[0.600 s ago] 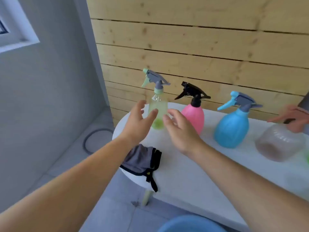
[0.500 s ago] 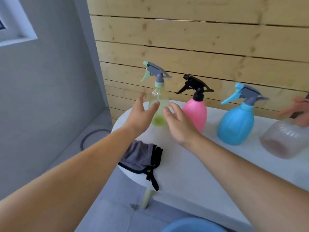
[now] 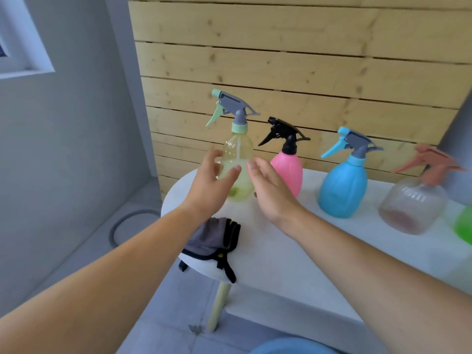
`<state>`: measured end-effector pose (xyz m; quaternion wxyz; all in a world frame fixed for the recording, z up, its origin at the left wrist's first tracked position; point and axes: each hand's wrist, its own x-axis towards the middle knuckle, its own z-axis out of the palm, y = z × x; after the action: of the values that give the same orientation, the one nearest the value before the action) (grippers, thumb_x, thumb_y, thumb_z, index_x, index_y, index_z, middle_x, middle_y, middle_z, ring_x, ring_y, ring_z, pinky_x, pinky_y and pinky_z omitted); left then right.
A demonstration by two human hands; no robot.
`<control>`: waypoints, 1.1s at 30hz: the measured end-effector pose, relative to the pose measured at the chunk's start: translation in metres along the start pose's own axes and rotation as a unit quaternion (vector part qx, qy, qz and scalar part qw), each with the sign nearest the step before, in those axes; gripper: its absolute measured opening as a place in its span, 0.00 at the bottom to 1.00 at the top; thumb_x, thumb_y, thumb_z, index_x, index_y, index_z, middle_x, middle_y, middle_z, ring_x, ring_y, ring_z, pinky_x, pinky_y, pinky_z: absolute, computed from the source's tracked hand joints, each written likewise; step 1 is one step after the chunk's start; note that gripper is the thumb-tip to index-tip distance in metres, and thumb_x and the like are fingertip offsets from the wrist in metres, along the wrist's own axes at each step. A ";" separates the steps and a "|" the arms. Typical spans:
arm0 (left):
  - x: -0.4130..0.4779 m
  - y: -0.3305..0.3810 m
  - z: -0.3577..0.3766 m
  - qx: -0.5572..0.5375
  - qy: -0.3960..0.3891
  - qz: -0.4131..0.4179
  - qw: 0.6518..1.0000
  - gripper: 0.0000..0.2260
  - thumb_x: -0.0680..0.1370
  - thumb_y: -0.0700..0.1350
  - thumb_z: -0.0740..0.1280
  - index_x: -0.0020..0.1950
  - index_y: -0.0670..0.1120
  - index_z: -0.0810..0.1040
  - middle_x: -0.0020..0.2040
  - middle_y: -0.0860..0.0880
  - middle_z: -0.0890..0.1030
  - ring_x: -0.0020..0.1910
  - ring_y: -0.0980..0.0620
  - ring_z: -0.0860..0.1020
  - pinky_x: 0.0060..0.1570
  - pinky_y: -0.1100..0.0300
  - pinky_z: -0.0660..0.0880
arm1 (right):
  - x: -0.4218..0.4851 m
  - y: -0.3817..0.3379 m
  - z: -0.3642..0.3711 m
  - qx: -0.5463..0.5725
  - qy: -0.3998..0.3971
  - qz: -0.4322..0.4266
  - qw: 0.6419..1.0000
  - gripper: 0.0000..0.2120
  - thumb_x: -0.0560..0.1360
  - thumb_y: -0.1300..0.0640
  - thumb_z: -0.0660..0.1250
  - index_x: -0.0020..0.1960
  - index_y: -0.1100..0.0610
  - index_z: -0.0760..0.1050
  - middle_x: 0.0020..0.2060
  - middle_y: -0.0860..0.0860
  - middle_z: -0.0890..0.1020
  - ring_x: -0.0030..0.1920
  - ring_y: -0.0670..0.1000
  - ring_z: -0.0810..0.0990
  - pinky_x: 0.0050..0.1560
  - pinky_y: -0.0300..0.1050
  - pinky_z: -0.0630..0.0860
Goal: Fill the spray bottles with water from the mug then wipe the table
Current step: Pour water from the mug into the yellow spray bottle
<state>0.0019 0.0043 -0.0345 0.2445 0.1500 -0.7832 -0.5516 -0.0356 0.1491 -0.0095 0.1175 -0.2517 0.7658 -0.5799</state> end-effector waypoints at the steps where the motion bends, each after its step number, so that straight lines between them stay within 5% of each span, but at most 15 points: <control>1: -0.008 0.007 0.000 0.003 -0.001 0.015 1.000 0.19 0.80 0.53 0.70 0.69 0.54 0.69 0.58 0.48 0.80 0.51 0.61 0.79 0.45 0.67 0.76 | -0.007 -0.002 -0.004 0.002 0.007 0.002 1.000 0.24 0.81 0.38 0.54 0.75 0.44 0.62 0.71 0.43 0.70 0.69 0.44 0.69 0.71 0.50 0.66; 4: -0.039 0.038 0.002 0.002 -0.007 0.062 0.998 0.18 0.79 0.50 0.72 0.63 0.51 0.68 0.54 0.57 0.77 0.49 0.70 0.76 0.45 0.76 0.72 | -0.040 -0.018 -0.022 0.017 0.020 0.005 1.000 0.25 0.78 0.36 0.57 0.72 0.45 0.66 0.67 0.45 0.74 0.66 0.46 0.73 0.70 0.52 0.69; 8: -0.095 0.083 0.015 -0.034 -0.042 0.063 0.997 0.19 0.77 0.50 0.75 0.58 0.50 0.66 0.49 0.54 0.77 0.44 0.63 0.77 0.42 0.71 0.72 | -0.103 -0.043 -0.060 0.029 0.047 0.000 0.998 0.16 0.79 0.39 0.59 0.63 0.44 0.73 0.57 0.43 0.79 0.57 0.41 0.78 0.66 0.51 0.73; 11: -0.145 0.112 0.030 -0.104 -0.121 0.029 0.987 0.24 0.75 0.51 0.77 0.64 0.54 0.68 0.55 0.50 0.81 0.54 0.59 0.82 0.47 0.67 0.77 | -0.159 -0.055 -0.094 0.035 0.077 0.005 0.996 0.09 0.79 0.43 0.61 0.57 0.42 0.75 0.51 0.39 0.80 0.52 0.35 0.79 0.65 0.49 0.74; 15: -0.209 0.147 0.052 -0.183 -0.242 -0.014 0.953 0.26 0.73 0.53 0.75 0.70 0.59 0.73 0.56 0.45 0.84 0.54 0.52 0.84 0.55 0.59 0.77 | -0.237 -0.057 -0.125 0.071 0.041 0.038 0.996 0.21 0.73 0.39 0.63 0.65 0.40 0.71 0.53 0.38 0.83 0.57 0.40 0.81 0.63 0.51 0.76; 18: -0.233 0.159 0.063 -0.234 -0.278 -0.052 0.930 0.26 0.73 0.48 0.75 0.71 0.54 0.75 0.60 0.44 0.84 0.60 0.47 0.83 0.64 0.53 0.75 | -0.275 -0.053 -0.132 0.128 0.030 0.067 0.989 0.22 0.71 0.39 0.64 0.63 0.42 0.75 0.55 0.47 0.84 0.55 0.49 0.83 0.58 0.53 0.79; 23: -0.260 0.169 0.080 -0.286 -0.216 -0.120 0.926 0.10 0.82 0.49 0.67 0.58 0.47 0.84 0.58 0.48 0.86 0.60 0.47 0.82 0.68 0.46 0.74 | -0.318 -0.034 -0.134 0.225 0.030 0.112 0.968 0.17 0.73 0.44 0.68 0.61 0.45 0.78 0.57 0.60 0.82 0.55 0.58 0.83 0.58 0.58 0.78; 27: -0.277 0.167 0.087 -0.348 -0.193 -0.185 0.899 0.14 0.85 0.44 0.62 0.52 0.42 0.87 0.58 0.42 0.86 0.55 0.46 0.83 0.61 0.46 0.79 | -0.338 -0.019 -0.129 0.261 -0.014 0.137 0.955 0.17 0.73 0.46 0.70 0.60 0.50 0.80 0.53 0.58 0.82 0.51 0.58 0.81 0.55 0.58 0.76; 29: -0.277 0.167 0.086 -0.381 -0.200 -0.204 0.879 0.12 0.86 0.44 0.60 0.56 0.42 0.83 0.60 0.43 0.85 0.59 0.49 0.83 0.56 0.51 0.79 | -0.342 -0.013 -0.127 0.258 -0.028 0.141 0.955 0.17 0.71 0.47 0.70 0.59 0.50 0.81 0.52 0.57 0.82 0.50 0.56 0.81 0.56 0.56 0.75; 33: -0.276 0.163 0.086 -0.387 -0.205 -0.228 0.870 0.07 0.82 0.41 0.66 0.53 0.39 0.81 0.48 0.43 0.85 0.48 0.49 0.84 0.53 0.53 0.80 | -0.348 -0.007 -0.125 0.205 -0.043 0.141 0.968 0.17 0.71 0.47 0.71 0.59 0.48 0.80 0.55 0.54 0.84 0.55 0.56 0.83 0.61 0.57 0.76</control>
<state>0.1915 0.2678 0.0344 -0.0156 0.1008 -0.4839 -0.8692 0.2015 0.4333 -0.0048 0.2802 -0.1365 0.6529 -0.6903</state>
